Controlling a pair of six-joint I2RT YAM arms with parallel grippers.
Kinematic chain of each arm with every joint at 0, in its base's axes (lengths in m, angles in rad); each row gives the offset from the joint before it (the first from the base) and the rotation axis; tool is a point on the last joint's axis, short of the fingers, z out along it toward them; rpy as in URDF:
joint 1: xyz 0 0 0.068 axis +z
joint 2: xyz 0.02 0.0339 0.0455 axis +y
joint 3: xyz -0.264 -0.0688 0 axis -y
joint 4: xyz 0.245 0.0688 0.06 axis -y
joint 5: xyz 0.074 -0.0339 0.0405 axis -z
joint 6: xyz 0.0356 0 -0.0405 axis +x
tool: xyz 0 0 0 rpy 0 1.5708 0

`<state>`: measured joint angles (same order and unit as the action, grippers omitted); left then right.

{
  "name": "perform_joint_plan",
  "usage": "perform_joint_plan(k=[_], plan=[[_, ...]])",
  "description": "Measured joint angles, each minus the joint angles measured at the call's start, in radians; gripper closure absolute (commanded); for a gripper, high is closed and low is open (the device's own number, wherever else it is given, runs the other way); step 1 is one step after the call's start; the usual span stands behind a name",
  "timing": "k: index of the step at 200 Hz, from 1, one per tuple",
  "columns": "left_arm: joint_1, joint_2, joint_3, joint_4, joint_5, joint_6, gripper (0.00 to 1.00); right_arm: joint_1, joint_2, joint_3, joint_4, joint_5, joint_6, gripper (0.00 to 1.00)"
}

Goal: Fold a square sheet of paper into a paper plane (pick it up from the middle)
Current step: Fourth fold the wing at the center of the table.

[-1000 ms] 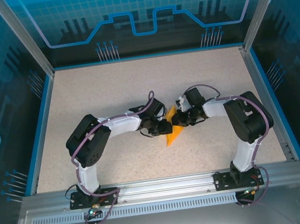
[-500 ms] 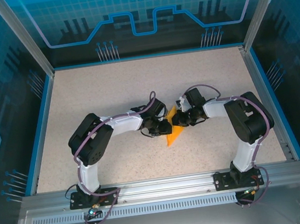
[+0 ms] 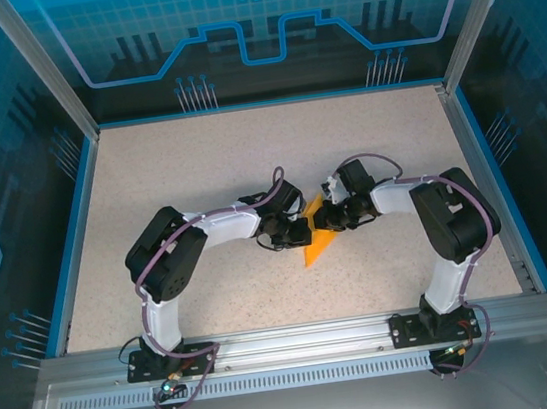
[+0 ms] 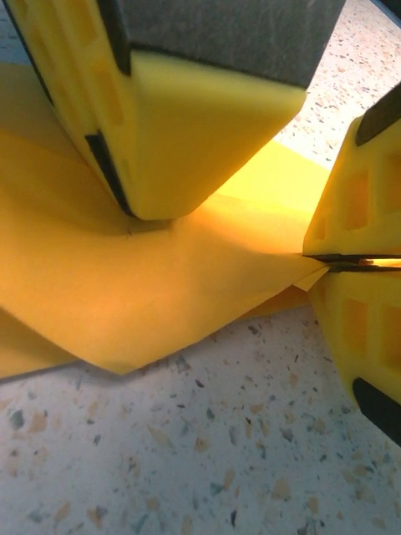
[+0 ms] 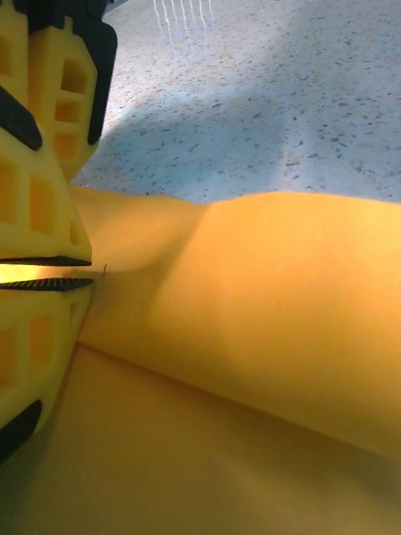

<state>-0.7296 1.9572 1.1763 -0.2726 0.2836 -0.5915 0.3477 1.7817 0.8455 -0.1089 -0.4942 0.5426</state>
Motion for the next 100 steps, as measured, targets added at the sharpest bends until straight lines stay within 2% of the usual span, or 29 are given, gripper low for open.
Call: perform_joint_plan(k=[51,100], plan=[[0.001,0.002,0.0,0.0,0.001,0.0,0.9,-0.032,-0.058,-0.001,-0.028,0.017,0.003,0.79],[0.005,0.004,0.0,0.001,0.006,0.0,0.92,-0.023,-0.087,-0.041,0.033,-0.016,0.069,0.84]])
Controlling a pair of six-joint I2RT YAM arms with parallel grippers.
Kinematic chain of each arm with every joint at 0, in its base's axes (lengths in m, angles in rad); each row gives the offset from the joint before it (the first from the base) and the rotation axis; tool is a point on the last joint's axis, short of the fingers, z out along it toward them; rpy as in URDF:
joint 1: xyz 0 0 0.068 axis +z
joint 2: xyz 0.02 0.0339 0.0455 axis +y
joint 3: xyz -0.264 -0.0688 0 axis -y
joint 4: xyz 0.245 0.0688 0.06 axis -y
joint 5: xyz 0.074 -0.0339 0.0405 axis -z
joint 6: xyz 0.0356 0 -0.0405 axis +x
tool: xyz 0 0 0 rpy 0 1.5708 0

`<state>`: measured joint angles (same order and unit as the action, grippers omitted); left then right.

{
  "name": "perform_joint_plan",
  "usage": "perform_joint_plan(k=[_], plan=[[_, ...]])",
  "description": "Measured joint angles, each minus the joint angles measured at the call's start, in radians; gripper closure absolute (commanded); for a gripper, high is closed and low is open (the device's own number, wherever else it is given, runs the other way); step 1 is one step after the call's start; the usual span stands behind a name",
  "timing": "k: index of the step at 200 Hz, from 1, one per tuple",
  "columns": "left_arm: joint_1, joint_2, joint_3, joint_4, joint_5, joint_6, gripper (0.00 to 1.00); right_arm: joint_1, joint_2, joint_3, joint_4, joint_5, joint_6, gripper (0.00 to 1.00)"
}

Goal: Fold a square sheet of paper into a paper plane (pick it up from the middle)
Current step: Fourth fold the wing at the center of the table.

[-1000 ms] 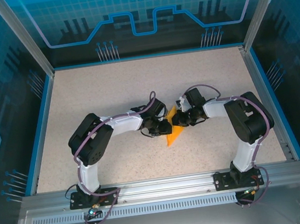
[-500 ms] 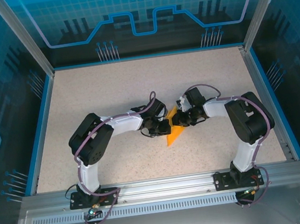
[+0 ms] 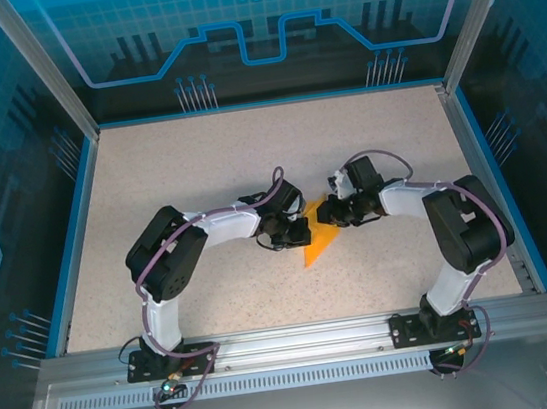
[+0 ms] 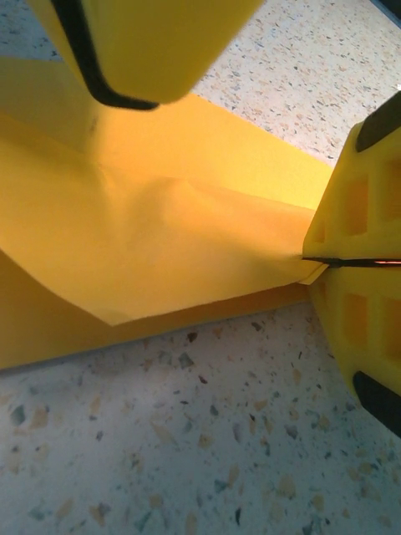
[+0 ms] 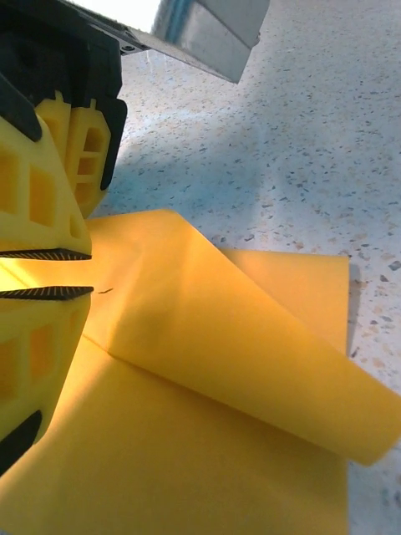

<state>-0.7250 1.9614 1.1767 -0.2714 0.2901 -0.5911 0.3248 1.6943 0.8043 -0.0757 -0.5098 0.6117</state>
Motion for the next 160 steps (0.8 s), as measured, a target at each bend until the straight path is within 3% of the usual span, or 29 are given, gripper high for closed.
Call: perform_joint_plan(k=[112,160], plan=[[0.002,0.004,-0.001,0.015,0.013,0.0,0.94,0.033,0.076,-0.031,0.098,-0.004,0.074,0.91],[0.002,0.006,-0.001,0.017,0.013,0.015,0.83,0.035,0.083,-0.018,0.074,0.009,0.05,0.92]])
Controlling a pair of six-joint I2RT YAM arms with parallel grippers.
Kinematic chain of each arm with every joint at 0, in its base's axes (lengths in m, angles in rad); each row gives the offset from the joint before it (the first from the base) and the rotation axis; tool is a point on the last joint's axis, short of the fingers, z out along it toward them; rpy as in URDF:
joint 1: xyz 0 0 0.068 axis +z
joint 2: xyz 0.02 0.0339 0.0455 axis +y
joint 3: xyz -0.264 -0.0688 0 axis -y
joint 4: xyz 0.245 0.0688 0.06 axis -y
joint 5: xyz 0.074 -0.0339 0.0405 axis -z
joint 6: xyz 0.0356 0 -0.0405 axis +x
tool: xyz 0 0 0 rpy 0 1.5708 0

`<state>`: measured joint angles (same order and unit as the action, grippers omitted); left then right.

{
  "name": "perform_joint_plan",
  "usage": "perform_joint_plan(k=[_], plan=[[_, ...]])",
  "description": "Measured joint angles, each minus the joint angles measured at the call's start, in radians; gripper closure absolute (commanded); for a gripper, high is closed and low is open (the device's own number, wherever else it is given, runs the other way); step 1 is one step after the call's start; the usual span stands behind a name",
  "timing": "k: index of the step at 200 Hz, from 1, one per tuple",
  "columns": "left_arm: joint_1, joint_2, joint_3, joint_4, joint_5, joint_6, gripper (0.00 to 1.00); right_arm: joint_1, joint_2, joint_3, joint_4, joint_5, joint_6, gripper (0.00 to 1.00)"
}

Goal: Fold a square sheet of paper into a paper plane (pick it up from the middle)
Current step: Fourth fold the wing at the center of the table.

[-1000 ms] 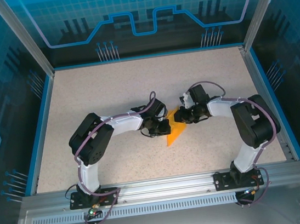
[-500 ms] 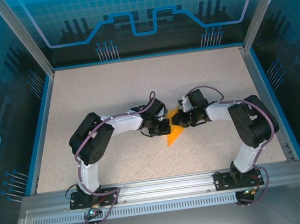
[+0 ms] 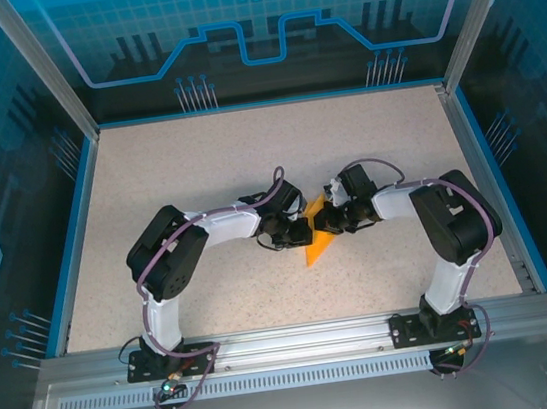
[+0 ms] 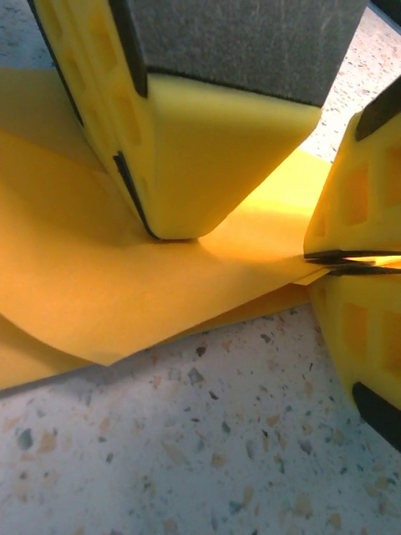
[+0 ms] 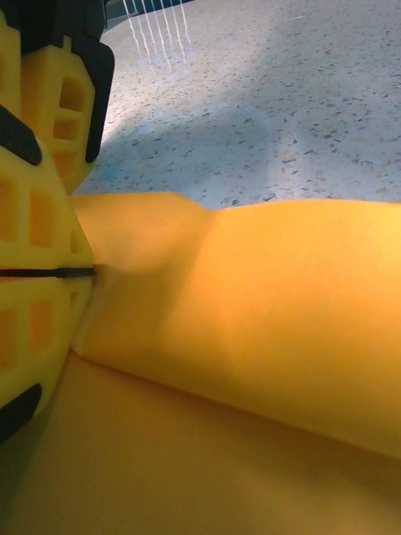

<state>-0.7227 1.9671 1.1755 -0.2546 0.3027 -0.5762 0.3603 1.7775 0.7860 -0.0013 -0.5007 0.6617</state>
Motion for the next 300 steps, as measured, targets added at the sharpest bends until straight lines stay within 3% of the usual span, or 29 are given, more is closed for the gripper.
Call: perform_joint_plan(k=[52,108,197,300], plan=[[-0.006,-0.007,0.011,-0.015,-0.006,0.004,0.73,0.0,0.005,0.012,-0.021,0.002,-0.026,0.93],[-0.008,-0.085,0.013,-0.106,-0.077,0.008,0.69,0.0,0.011,0.019,-0.028,-0.002,-0.035,0.93],[-0.08,-0.104,0.013,-0.068,-0.032,0.007,0.82,0.0,0.011,0.019,-0.028,-0.006,-0.038,0.93],[-0.085,-0.032,-0.003,-0.028,-0.025,0.011,0.83,-0.001,0.011,0.019,-0.029,-0.008,-0.046,0.93]])
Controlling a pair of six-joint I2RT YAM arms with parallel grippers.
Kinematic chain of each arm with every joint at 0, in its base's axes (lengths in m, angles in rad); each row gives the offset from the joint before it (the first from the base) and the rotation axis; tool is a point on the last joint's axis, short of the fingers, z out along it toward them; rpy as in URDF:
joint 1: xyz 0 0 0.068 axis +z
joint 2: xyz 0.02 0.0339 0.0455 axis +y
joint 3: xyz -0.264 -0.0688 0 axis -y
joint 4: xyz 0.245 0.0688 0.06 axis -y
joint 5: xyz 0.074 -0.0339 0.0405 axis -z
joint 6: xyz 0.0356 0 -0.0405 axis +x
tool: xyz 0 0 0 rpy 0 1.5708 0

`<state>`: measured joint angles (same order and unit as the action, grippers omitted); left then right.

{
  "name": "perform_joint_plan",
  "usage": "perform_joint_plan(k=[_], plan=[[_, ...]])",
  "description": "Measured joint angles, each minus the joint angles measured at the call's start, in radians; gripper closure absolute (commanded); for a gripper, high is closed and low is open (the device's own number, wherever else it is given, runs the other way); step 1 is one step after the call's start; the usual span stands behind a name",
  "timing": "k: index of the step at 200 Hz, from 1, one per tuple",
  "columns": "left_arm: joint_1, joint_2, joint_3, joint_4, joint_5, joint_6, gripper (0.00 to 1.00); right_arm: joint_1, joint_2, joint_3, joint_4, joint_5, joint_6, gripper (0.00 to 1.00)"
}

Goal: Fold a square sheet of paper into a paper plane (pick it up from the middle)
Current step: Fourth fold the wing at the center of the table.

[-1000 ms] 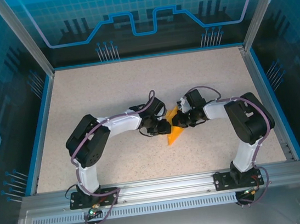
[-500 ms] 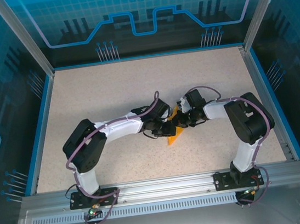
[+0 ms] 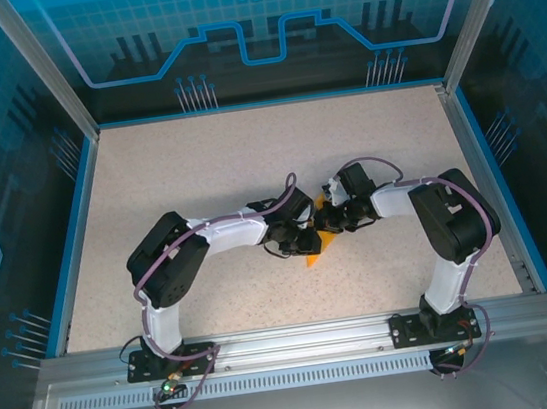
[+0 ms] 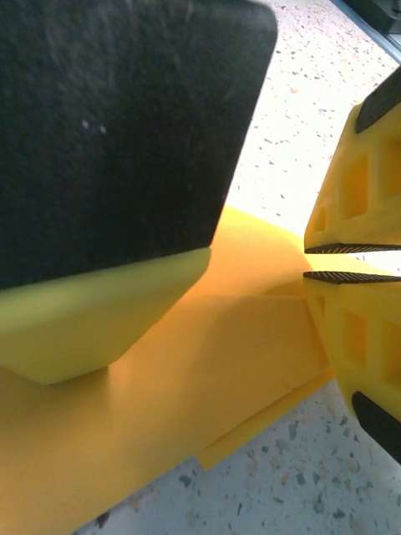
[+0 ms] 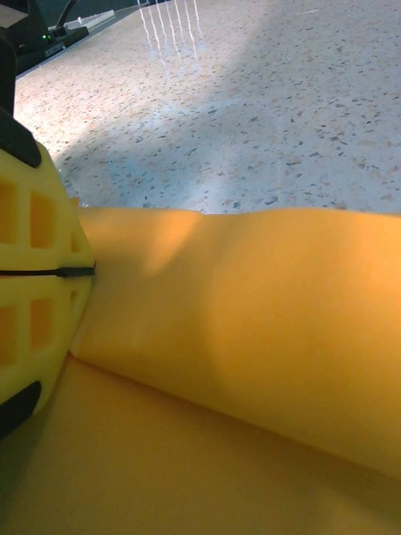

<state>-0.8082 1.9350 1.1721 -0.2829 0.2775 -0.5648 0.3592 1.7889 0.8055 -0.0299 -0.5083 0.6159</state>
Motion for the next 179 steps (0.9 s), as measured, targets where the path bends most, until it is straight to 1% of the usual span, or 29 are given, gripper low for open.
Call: perform_joint_plan(k=[106,179], plan=[[0.002,-0.041,-0.129,0.162,0.003,-0.01,0.85,-0.006,0.0,0.0,-0.004,-0.005,-0.021,0.93],[-0.016,-0.093,-0.193,0.166,-0.016,-0.023,0.85,-0.006,0.0,0.0,-0.006,-0.006,-0.027,0.93]])
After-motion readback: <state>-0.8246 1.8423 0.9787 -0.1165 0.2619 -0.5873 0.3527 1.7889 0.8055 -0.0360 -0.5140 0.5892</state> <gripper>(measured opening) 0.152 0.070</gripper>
